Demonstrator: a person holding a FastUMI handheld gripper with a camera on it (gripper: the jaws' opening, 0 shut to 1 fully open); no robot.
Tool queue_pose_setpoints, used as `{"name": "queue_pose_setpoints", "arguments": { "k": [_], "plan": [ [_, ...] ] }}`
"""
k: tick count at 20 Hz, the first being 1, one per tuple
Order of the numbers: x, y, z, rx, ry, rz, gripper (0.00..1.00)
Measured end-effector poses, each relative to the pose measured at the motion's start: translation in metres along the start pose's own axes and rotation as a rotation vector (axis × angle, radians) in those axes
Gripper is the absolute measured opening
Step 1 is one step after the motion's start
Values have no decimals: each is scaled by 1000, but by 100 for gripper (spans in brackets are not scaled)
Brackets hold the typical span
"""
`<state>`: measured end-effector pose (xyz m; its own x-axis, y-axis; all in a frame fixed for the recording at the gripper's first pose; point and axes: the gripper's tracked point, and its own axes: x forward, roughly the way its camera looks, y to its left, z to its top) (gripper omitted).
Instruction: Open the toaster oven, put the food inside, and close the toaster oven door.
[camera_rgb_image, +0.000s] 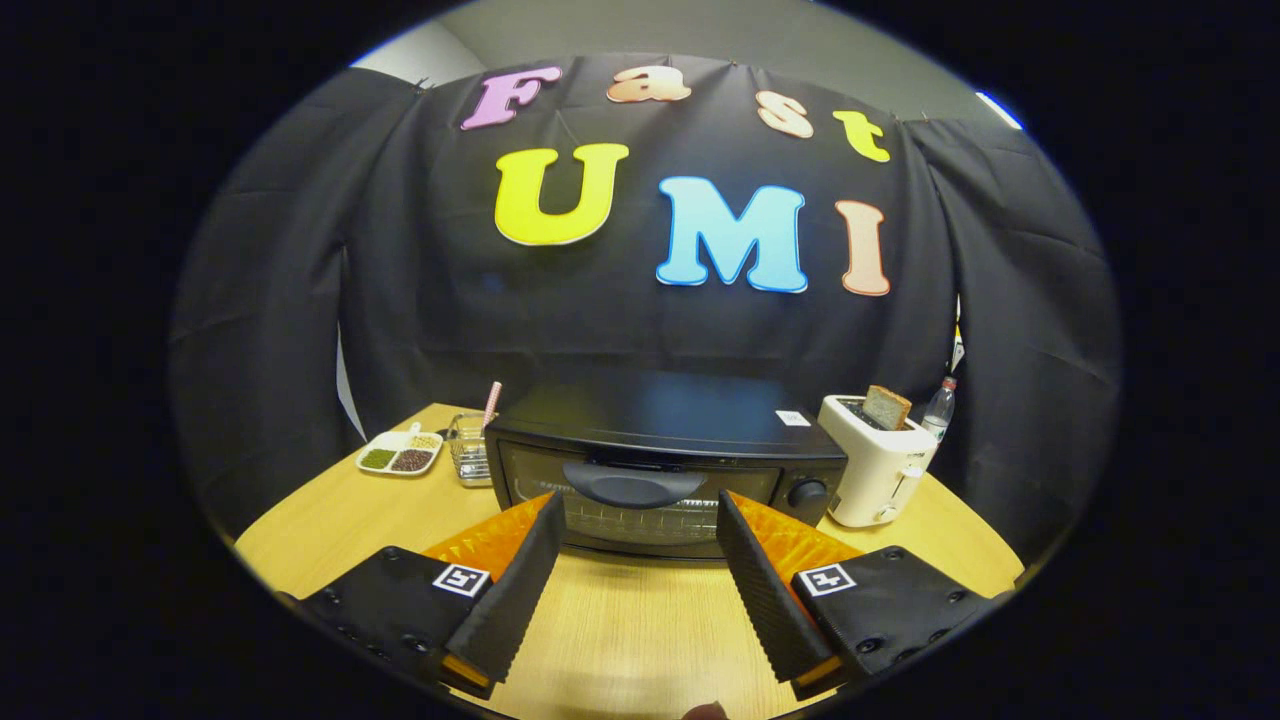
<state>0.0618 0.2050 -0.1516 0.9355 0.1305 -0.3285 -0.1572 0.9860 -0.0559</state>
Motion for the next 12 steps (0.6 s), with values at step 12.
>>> {"name": "queue_pose_setpoints", "arguments": {
  "k": [12],
  "plan": [
    [-115, -69, 26, 13, -184, -13, 96]
  ]
}}
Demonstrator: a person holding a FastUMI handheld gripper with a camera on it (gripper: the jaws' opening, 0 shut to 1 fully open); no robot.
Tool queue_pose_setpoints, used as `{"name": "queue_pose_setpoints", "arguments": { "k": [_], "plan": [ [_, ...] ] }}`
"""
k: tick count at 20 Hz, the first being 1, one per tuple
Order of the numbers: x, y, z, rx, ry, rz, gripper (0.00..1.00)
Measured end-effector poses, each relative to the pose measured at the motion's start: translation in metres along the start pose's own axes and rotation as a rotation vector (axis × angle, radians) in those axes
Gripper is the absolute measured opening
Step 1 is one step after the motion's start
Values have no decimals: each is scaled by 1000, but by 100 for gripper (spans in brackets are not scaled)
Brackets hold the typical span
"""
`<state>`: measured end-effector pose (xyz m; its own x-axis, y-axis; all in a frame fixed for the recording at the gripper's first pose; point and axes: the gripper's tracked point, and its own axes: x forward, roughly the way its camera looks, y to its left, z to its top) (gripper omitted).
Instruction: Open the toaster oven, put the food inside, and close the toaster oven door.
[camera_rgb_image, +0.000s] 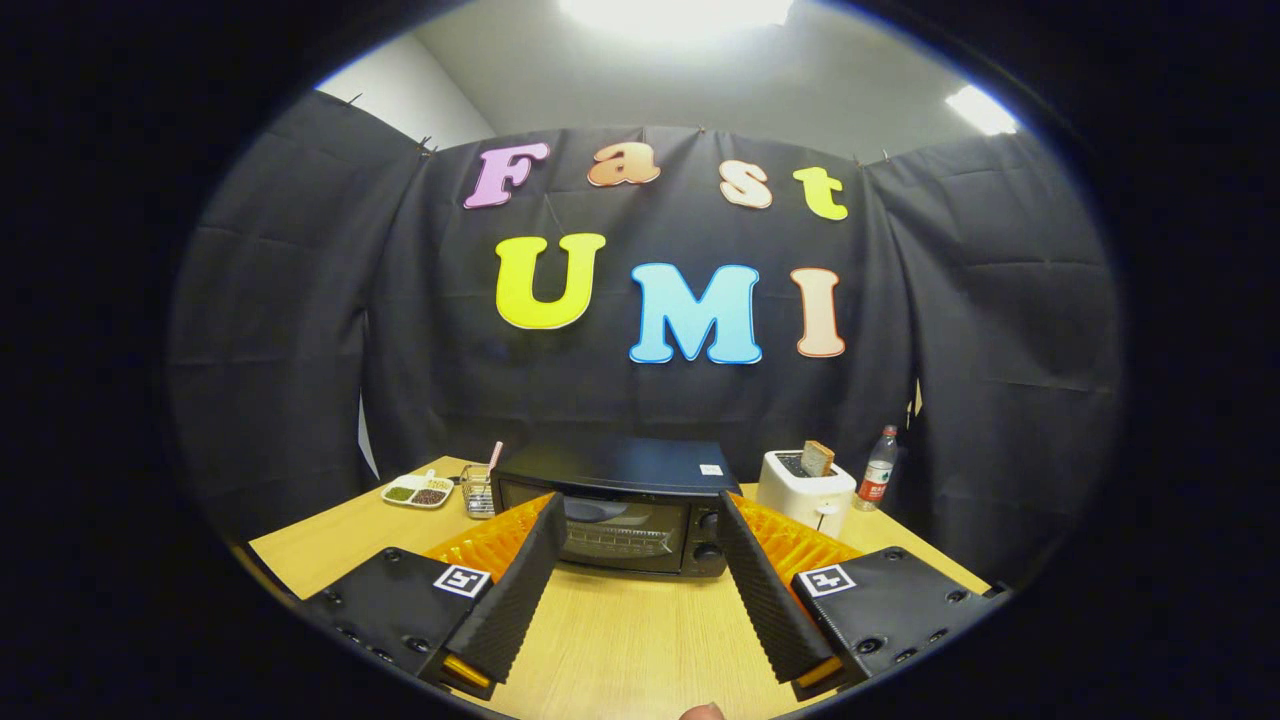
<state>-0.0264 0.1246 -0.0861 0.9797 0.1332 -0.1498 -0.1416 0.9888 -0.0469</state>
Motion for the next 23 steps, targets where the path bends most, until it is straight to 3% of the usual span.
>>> {"name": "queue_pose_setpoints", "arguments": {
  "k": [23],
  "plan": [
    [-13, -16, 4, 14, -19, 1, 96]
  ]
}}
